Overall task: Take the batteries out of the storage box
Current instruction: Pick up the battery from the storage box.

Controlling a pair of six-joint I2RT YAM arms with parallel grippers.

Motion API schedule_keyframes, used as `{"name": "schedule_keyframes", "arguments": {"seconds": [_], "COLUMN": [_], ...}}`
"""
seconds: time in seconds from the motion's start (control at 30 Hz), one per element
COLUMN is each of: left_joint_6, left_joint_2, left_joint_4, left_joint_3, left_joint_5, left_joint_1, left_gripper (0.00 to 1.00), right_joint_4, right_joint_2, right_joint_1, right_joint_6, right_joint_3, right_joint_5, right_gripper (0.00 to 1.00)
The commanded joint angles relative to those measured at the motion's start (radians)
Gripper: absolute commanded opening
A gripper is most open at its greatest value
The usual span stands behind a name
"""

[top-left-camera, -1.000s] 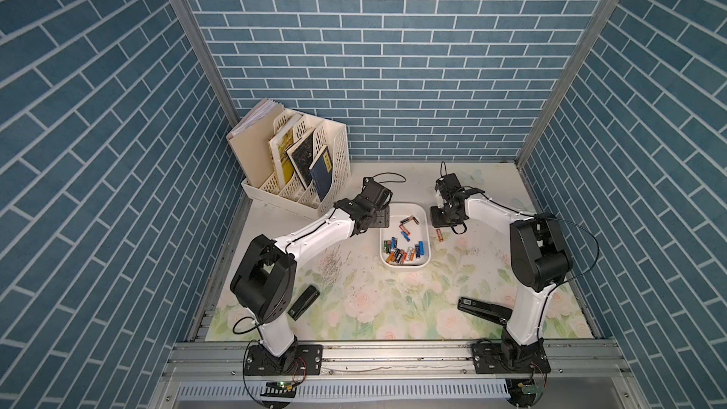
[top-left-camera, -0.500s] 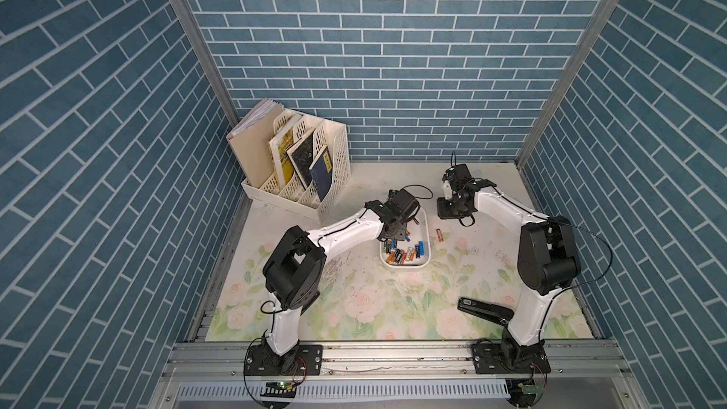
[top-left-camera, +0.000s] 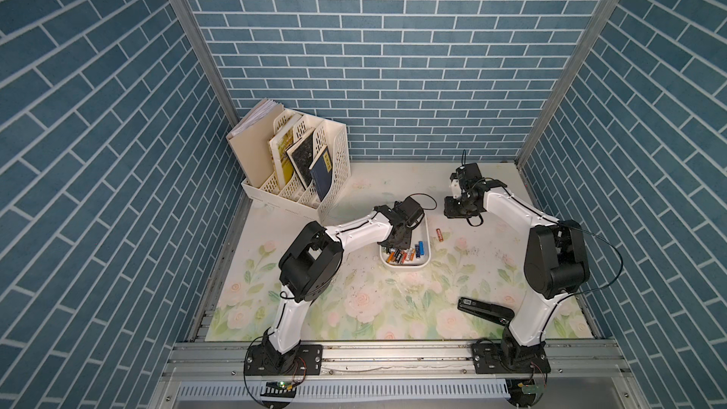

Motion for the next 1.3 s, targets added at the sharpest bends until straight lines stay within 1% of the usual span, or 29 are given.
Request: {"name": "schedule_keyframes", "arguments": {"seconds": [0.0, 0.6, 0.9, 1.1, 1.27], "left_joint_6": [0.004, 0.018, 0.026, 0.03, 0.036], "left_joint_2": [0.021, 0.074, 0.1, 0.09, 0.084], "left_joint_4": [-0.011, -0.011, -0.033, -0.05, -0.062], "left_joint_3": [0.028, 0.06, 0.086, 0.092, 0.098], "left_joint_5": [0.014, 0.043, 0.035, 0.008, 0.009], "left_joint_1": [-0.004, 0.001, 0.005, 0.004, 0.004], "left_gripper": [0.4, 0.35, 0.34, 0.34, 0.34], "right_joint_4": [-0.011, -0.026, -0.03, -0.036, -0.033], "right_joint_2": [-0.021, -0.007, 0.004, 0.013, 0.016], "right_joint_1": [-0.003, -0.007, -0.009, -0.009, -0.009], "right_joint_6": [-0.021, -0.035, -0.044, -0.049, -0.047], "right_joint_3": [-0.011, 0.005, 0.015, 0.026, 0.024], "right_joint_5": [-0.022, -0.038, -0.041, -0.042, -0.043], "right_gripper": [0.36, 0.36, 0.36, 0.37, 0.37]}}
